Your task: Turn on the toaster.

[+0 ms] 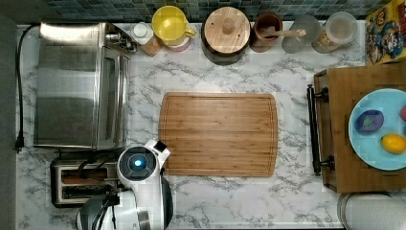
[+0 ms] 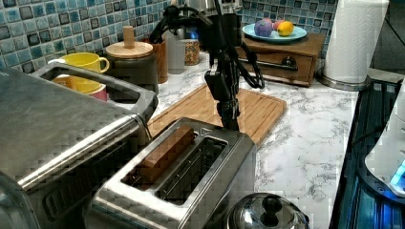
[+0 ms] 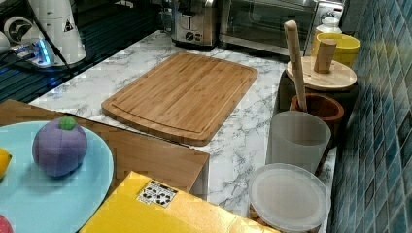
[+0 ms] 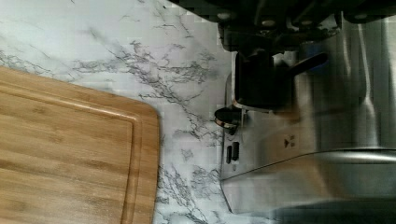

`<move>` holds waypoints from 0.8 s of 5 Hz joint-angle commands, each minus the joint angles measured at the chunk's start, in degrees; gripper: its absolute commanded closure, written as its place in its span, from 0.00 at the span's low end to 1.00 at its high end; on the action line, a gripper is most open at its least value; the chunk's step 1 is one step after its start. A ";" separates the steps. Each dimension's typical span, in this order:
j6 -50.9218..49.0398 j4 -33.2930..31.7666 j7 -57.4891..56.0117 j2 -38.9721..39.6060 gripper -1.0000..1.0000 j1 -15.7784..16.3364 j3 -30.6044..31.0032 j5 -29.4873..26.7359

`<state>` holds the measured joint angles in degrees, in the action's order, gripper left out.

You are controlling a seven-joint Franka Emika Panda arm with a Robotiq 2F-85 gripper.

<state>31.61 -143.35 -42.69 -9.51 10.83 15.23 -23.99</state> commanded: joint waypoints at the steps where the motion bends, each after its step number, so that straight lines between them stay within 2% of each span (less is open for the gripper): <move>1: 3.14 7.49 6.99 7.64 1.00 -1.01 0.27 2.29; 2: 3.50 9.36 7.42 10.72 1.00 0.00 -0.44 2.26; 4: 7.87 4.67 8.25 11.42 1.00 -1.36 -0.91 0.78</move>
<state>32.09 -138.99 -37.71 -1.35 10.25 15.67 -21.93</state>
